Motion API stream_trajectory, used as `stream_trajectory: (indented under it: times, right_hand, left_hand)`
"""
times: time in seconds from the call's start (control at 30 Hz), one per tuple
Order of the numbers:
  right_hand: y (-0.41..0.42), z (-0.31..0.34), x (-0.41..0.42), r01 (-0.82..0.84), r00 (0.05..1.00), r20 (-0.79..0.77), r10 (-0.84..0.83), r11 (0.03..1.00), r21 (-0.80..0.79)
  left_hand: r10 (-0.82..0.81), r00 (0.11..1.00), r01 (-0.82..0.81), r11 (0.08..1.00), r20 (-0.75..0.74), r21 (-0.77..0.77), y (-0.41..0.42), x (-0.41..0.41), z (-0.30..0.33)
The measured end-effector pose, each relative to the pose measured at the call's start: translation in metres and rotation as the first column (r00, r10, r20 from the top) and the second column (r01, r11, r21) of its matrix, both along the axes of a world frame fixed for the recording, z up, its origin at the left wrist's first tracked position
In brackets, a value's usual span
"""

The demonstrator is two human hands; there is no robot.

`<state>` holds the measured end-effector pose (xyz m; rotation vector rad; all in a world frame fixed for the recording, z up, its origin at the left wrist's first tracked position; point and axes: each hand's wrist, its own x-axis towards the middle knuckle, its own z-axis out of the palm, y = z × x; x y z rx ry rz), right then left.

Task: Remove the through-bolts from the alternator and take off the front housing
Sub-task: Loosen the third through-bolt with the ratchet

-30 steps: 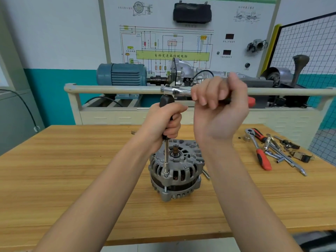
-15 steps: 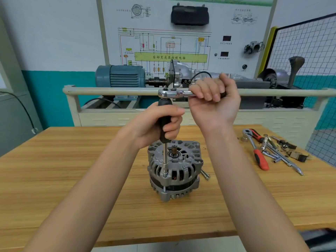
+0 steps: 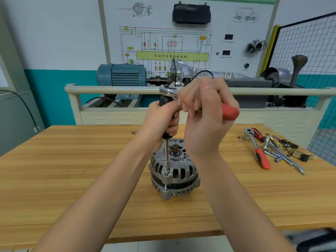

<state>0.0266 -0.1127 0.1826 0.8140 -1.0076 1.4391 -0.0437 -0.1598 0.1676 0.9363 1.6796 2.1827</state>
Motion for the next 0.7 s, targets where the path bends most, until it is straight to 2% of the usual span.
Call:
stream_trajectory:
  times: [0.07,0.13,0.2,0.27,0.3,0.33,0.37,0.43,0.57,0.63,0.7]
  right_hand:
    - [0.007,0.000,-0.001,-0.129,0.991,0.015,0.130,0.991,-0.045]
    - [0.022,0.005,-0.001,-0.384,0.914,0.068,0.401,0.905,-0.182]
    - [0.040,0.009,-0.005,-0.599,0.732,0.085,0.676,0.698,-0.394]
    - [0.053,0.014,-0.011,-0.695,0.531,0.009,0.847,0.442,-0.567]
    - [0.057,0.015,-0.014,-0.703,0.483,-0.033,0.875,0.365,-0.610]
    - [0.058,0.016,-0.017,-0.700,0.472,-0.058,0.880,0.333,-0.632]
    - [0.058,0.016,-0.018,-0.690,0.486,-0.066,0.871,0.337,-0.641]
    - [0.054,0.015,-0.017,-0.664,0.554,-0.044,0.831,0.410,-0.625]
    - [0.038,0.009,-0.007,-0.563,0.743,0.049,0.667,0.664,-0.493]
    - [0.023,0.006,-0.002,-0.448,0.863,0.076,0.500,0.825,-0.345]
    - [0.009,0.002,0.001,-0.198,0.975,0.060,0.212,0.963,-0.185]
  left_hand:
    - [-0.031,0.999,0.030,0.999,-0.023,-0.024,-0.005,-0.002,0.001]
    - [-0.120,0.991,0.116,0.991,-0.053,-0.065,-0.013,-0.005,0.003]
    - [-0.210,0.974,0.203,0.976,-0.086,-0.083,-0.017,-0.005,0.006]
    - [-0.283,0.952,0.274,0.958,-0.118,-0.081,-0.015,-0.003,0.008]
    - [-0.311,0.942,0.303,0.950,-0.124,-0.082,-0.012,-0.002,0.008]
    - [-0.335,0.935,0.327,0.942,-0.118,-0.082,-0.010,-0.001,0.009]
    - [-0.354,0.930,0.347,0.935,-0.102,-0.079,-0.008,0.000,0.009]
    - [-0.359,0.931,0.355,0.932,-0.063,-0.069,-0.007,-0.002,0.008]
    - [-0.159,0.987,0.159,0.987,-0.015,-0.038,-0.006,0.000,0.007]
    - [-0.007,1.000,0.007,1.000,0.016,-0.013,0.000,0.002,0.007]
    - [0.123,0.992,-0.123,0.992,0.027,0.001,0.006,0.006,0.006]
